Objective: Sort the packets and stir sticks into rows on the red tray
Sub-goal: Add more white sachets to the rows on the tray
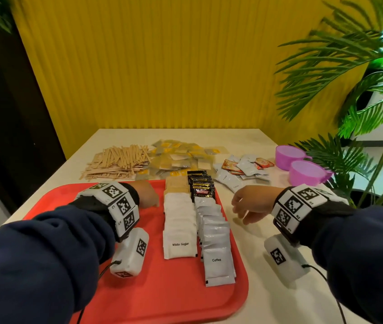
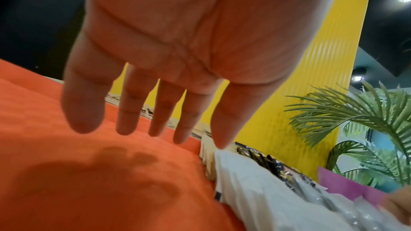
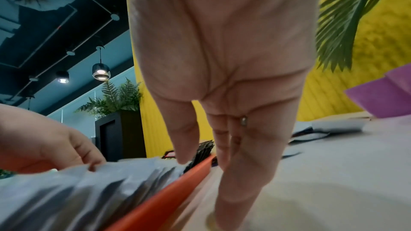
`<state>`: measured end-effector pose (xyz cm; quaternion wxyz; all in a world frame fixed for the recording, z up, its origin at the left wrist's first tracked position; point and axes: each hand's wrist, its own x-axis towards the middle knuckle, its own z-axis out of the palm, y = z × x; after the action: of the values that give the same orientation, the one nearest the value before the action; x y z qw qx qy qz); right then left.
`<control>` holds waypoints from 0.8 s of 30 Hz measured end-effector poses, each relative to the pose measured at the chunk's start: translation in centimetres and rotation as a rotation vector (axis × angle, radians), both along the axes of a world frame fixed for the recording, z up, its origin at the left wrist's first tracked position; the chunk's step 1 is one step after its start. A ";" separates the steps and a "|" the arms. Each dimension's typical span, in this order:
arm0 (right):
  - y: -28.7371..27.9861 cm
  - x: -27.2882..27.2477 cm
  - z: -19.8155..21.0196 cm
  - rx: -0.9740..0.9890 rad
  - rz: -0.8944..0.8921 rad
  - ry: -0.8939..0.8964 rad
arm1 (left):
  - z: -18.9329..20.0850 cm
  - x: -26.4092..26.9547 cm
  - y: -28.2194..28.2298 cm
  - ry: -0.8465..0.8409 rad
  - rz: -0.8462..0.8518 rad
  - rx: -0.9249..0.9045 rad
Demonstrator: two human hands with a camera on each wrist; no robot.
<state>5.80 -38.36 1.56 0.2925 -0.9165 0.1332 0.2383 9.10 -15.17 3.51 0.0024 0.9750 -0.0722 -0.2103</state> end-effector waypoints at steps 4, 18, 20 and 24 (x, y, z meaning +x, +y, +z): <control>1.1 -1.4 -0.3 0.106 0.032 0.088 | -0.2 -0.6 0.2 0.065 -0.139 0.196; 2.0 -4.2 -0.9 0.006 0.130 0.018 | -1.0 -2.3 0.3 0.140 -0.198 0.346; 1.6 -4.9 -0.6 0.054 0.126 0.098 | -1.0 -2.7 0.1 0.145 -0.218 0.351; 0.2 -6.5 -0.7 0.107 0.065 0.141 | -1.0 -3.8 -0.6 0.160 -0.259 0.330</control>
<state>-0.70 -38.13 0.89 0.3228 -0.8844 0.1107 0.3183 5.31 -15.79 2.50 -0.1783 0.9249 -0.1608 -0.2947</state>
